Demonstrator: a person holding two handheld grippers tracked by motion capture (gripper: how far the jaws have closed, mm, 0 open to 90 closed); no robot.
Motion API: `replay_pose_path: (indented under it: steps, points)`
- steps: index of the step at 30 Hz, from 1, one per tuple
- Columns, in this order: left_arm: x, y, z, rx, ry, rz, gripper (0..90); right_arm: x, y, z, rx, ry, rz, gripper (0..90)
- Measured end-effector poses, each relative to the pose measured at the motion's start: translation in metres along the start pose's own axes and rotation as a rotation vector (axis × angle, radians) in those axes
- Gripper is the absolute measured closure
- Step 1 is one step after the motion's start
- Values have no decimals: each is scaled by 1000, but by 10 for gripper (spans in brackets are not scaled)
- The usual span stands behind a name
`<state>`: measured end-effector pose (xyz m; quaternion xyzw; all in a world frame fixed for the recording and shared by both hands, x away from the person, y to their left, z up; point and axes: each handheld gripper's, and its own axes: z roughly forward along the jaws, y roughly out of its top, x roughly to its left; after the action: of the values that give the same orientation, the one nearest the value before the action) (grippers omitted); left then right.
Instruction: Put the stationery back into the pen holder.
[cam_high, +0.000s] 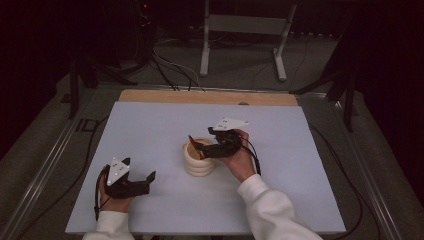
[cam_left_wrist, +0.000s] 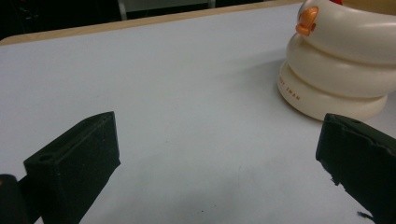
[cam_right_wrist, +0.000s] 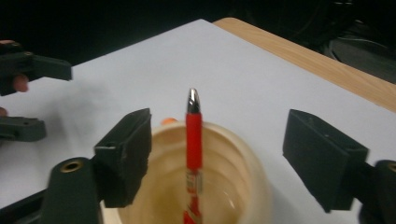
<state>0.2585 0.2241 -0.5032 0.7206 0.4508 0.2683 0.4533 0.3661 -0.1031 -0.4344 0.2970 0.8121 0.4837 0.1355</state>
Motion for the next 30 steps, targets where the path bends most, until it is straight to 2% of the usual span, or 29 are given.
replay_pose_path:
  steps: [8,11,14,17,18,19,20,22,24,30]
  points:
    - [1,0,-1,-2,7,-6,1,-13,-7,-16,4,-58,49,119]
    - [3,1,-3,-7,14,-14,1,-20,-13,-27,22,-103,61,38]
    - [4,1,-5,-10,23,-16,1,-27,-21,-40,40,-137,72,6]
    - [6,2,-8,-12,31,-14,1,-30,-25,-48,50,-161,74,0]
    - [6,3,-10,-14,36,-10,1,-33,-30,-57,55,-188,70,0]
    - [6,3,-10,-14,36,-10,1,-33,-30,-57,55,-188,70,0]
    - [7,4,-11,-17,42,-9,1,-36,-34,-68,53,-208,72,0]
    - [8,4,-12,-17,46,-7,1,-38,-37,-73,48,-218,75,0]
    - [9,5,-14,-19,50,-5,1,-43,-46,-87,48,-247,87,0]
    - [12,6,-16,-20,59,-3,1,-50,-61,-109,25,-277,117,0]
